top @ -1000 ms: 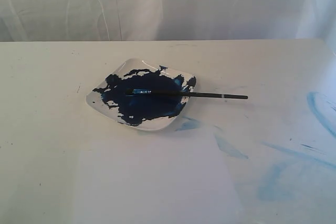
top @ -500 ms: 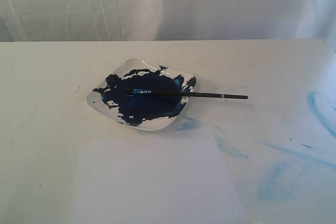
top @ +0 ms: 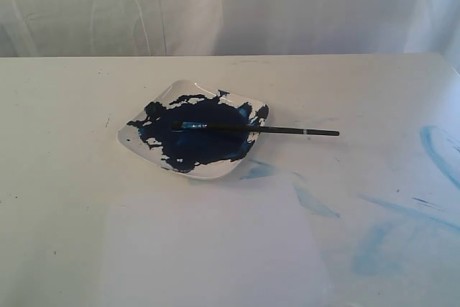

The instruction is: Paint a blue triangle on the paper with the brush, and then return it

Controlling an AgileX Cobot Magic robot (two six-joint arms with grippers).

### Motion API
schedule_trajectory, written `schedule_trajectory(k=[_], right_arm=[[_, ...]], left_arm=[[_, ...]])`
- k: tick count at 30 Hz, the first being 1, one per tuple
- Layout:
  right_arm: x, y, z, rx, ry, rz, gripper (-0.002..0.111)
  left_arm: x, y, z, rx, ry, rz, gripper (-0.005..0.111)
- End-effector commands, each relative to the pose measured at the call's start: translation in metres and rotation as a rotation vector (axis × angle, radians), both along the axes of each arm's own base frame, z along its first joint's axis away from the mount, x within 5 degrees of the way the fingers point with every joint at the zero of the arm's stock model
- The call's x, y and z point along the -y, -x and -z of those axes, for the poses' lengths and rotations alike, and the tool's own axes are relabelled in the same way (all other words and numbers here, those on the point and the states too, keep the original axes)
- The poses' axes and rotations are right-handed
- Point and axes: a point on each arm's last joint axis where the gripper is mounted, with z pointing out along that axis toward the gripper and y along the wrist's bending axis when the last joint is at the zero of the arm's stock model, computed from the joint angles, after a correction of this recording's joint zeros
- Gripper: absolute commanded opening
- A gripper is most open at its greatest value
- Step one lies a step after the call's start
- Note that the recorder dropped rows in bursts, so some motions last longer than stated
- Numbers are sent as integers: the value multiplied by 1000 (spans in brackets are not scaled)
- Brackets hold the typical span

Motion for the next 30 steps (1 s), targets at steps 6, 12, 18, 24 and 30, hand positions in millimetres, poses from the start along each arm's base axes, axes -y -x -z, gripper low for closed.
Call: schedule_trajectory(k=[6,12,18,24,30], right_arm=[[0,0,1,-1,-5,-6,0],[0,0,1,-1,-5,-6,0],[0,0,1,-7,-28,-6,0],[0,0,1,-11,-30,-7,0],[0,0,1,-16,-49,-7,0]], left_arm=[[0,-2,-18,209,-44,9,0],[0,-2,-31,352,-40,6,0],[0,0,-39,447,70,4,0],[0,6,-58,662,423,49,0],[0,18,-81,892,503,120,0]])
